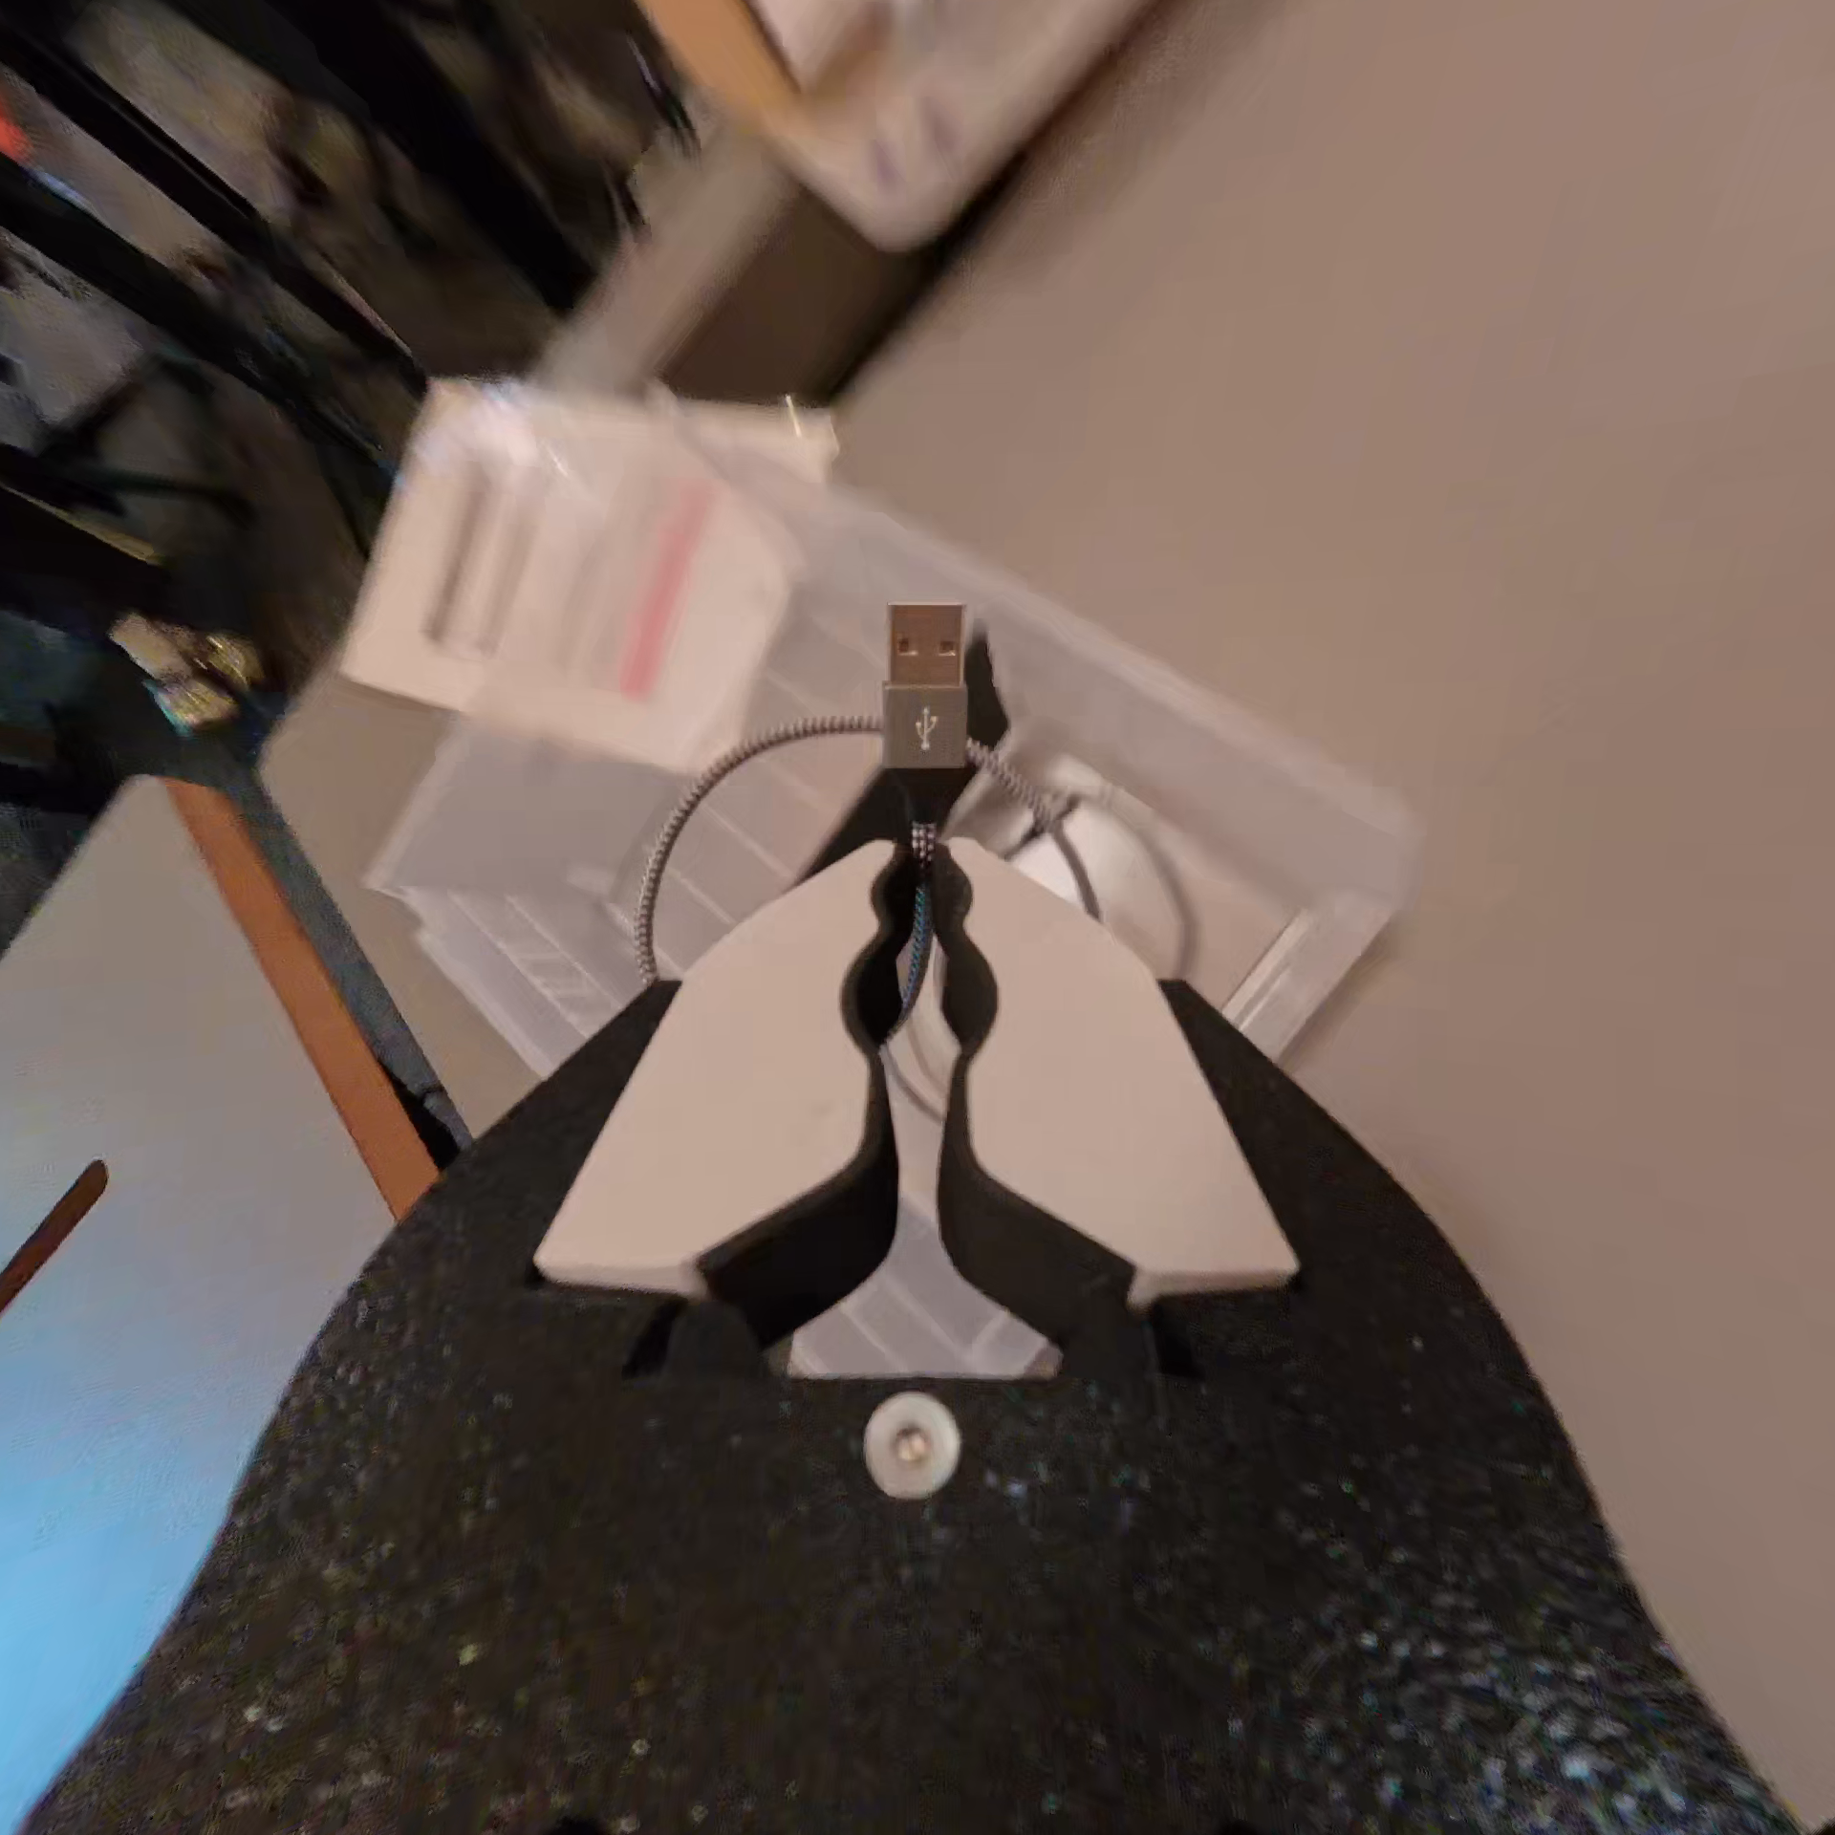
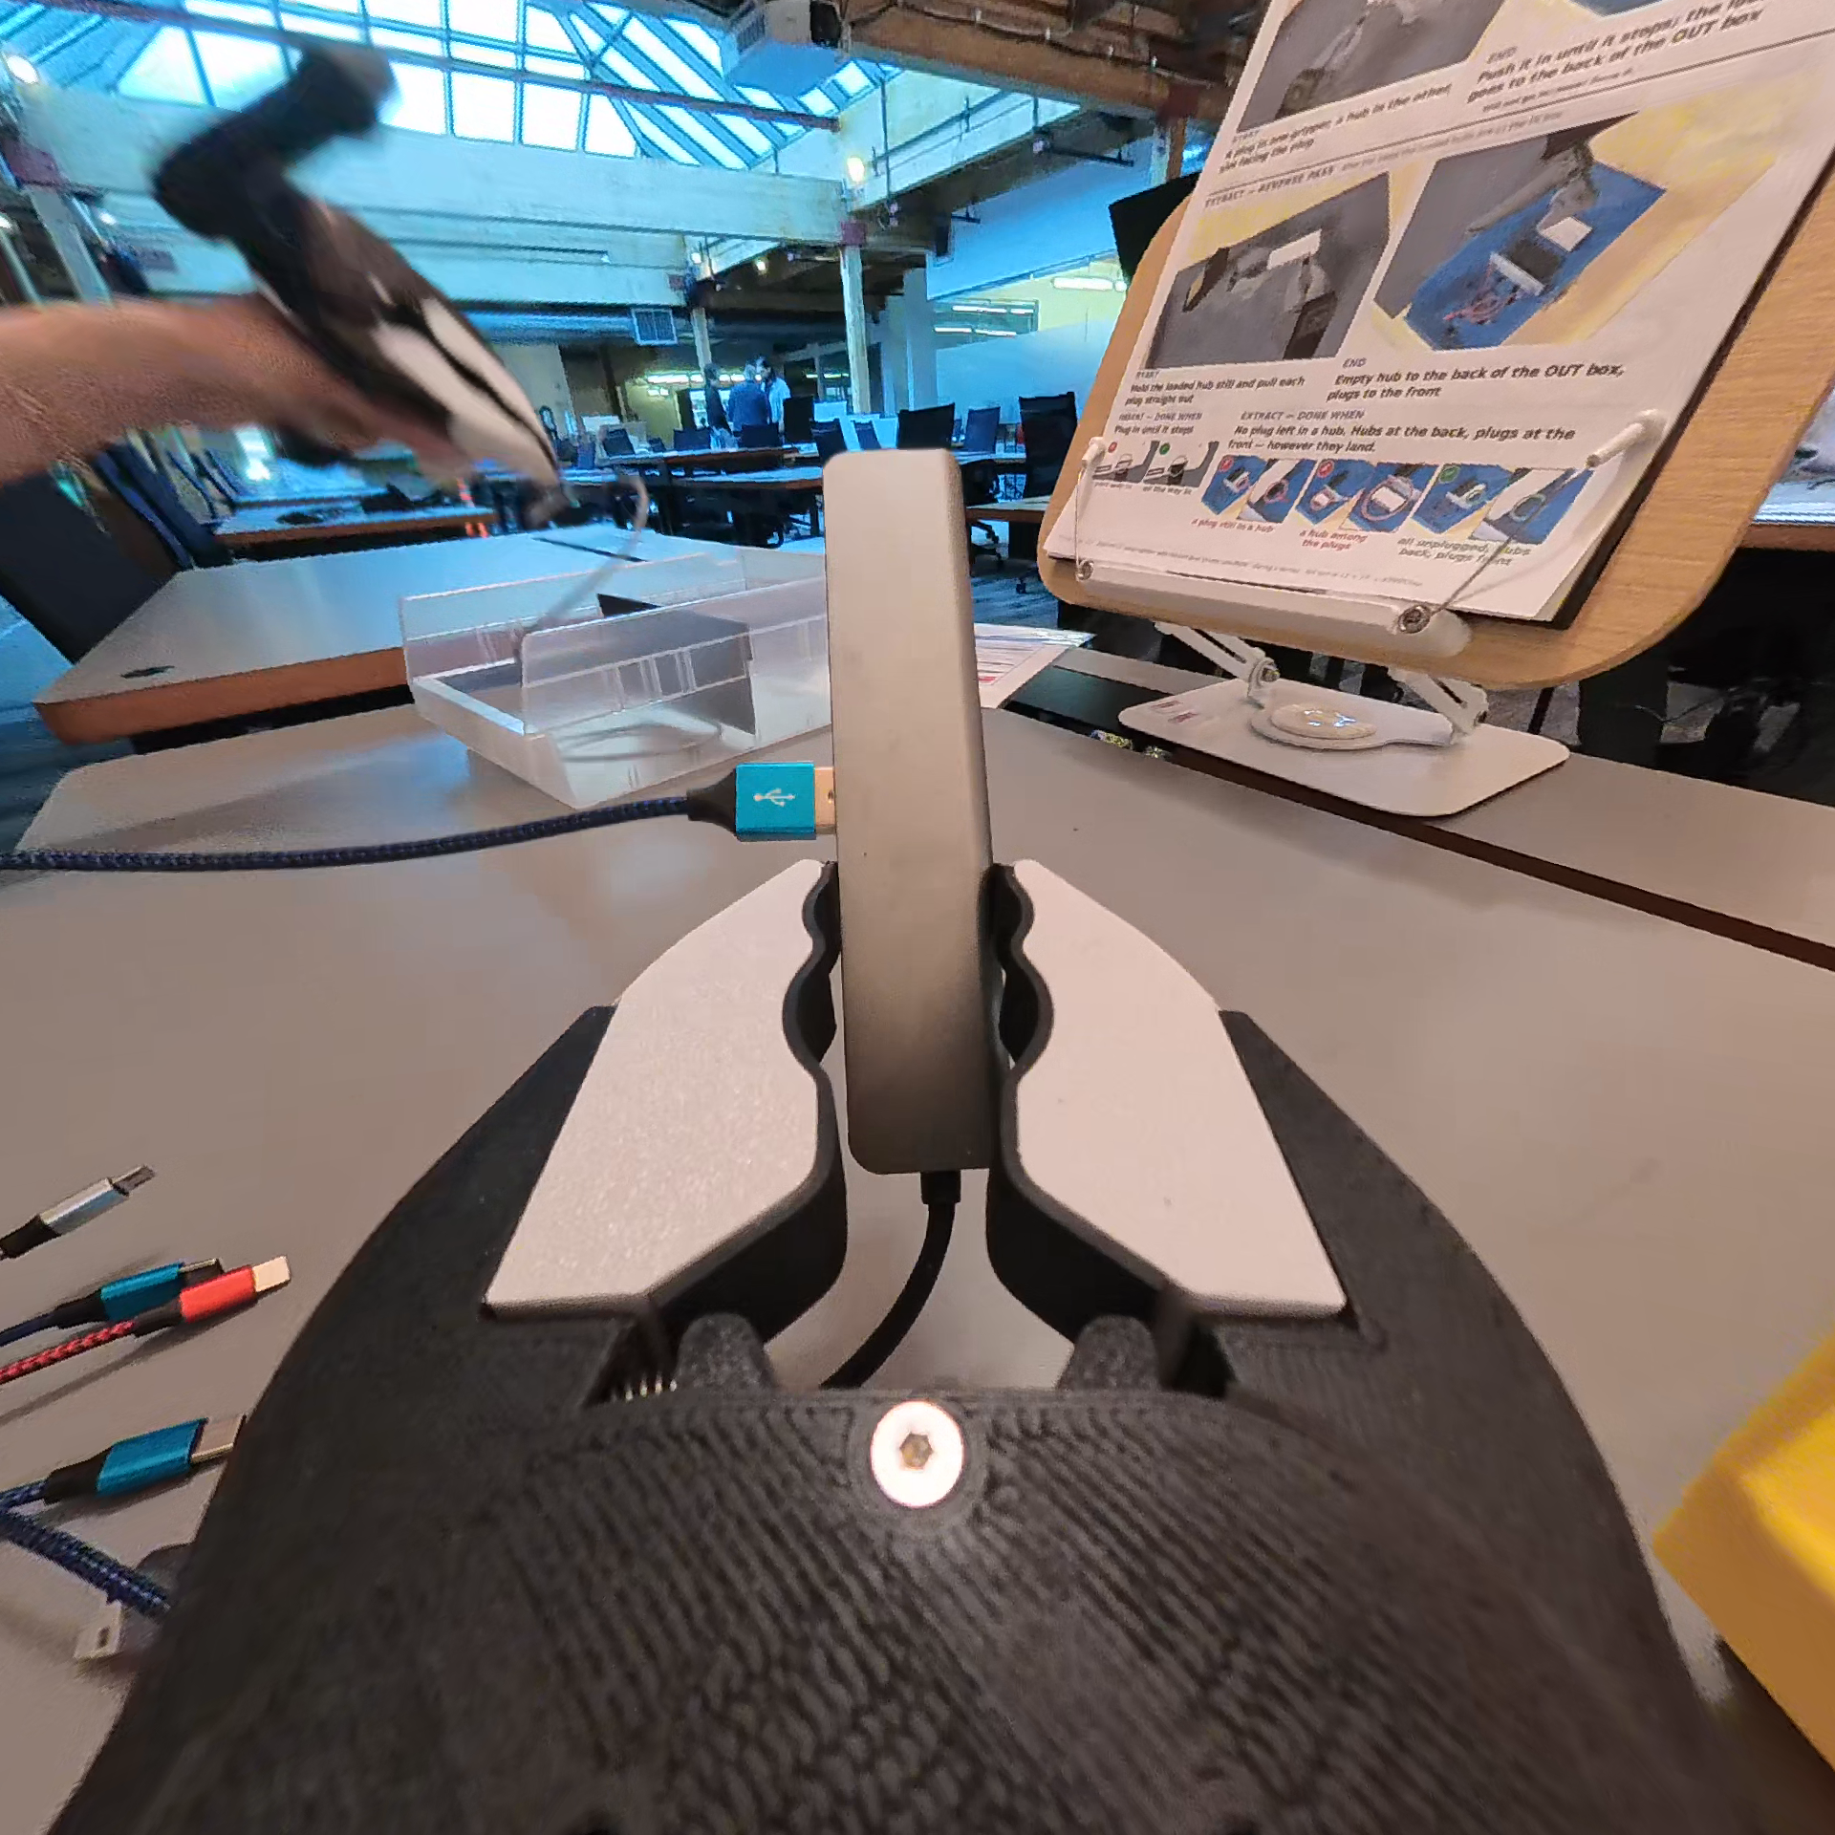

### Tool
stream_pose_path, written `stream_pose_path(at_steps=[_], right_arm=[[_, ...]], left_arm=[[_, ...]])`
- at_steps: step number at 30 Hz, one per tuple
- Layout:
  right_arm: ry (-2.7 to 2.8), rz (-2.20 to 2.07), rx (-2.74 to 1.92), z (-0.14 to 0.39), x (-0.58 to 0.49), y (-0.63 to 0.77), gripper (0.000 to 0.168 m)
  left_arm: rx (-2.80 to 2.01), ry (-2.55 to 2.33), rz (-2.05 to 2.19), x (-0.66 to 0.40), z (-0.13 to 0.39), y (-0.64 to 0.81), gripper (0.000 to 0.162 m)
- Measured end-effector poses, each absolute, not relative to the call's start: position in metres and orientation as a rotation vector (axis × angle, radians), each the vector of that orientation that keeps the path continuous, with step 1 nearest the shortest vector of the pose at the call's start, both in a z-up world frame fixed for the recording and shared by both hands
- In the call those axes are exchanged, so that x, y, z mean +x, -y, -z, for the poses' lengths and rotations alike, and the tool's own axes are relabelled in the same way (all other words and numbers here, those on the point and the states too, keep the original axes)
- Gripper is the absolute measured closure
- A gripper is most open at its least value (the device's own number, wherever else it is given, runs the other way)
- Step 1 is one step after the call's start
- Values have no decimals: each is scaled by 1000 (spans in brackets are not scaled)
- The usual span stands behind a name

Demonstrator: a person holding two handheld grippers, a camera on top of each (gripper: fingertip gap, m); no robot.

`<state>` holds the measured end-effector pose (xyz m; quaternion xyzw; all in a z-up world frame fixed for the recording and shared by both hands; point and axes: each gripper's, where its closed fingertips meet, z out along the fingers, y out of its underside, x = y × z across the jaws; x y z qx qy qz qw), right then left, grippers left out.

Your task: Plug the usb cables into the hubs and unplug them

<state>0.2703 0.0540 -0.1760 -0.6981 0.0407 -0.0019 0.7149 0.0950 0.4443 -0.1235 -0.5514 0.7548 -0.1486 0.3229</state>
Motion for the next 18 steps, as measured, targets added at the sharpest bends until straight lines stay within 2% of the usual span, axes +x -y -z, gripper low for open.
stream_pose_path(at_steps=[6,11,13,18], right_arm=[[-75,14,-1563,178,268,-56,139],[-94,-16,-1520,173,271,-51,139],[-91,-30,-1515,173,270,-51,139],[-95,-32,-1507,172,271,-50,139]], left_arm=[[-1294,-1493,831,67,-74,-351,160],[-1015,-1242,1017,30,-188,-272,160],[-930,-1234,1015,23,-210,-247,160],[-902,-1357,1026,57,-198,-211,160]])
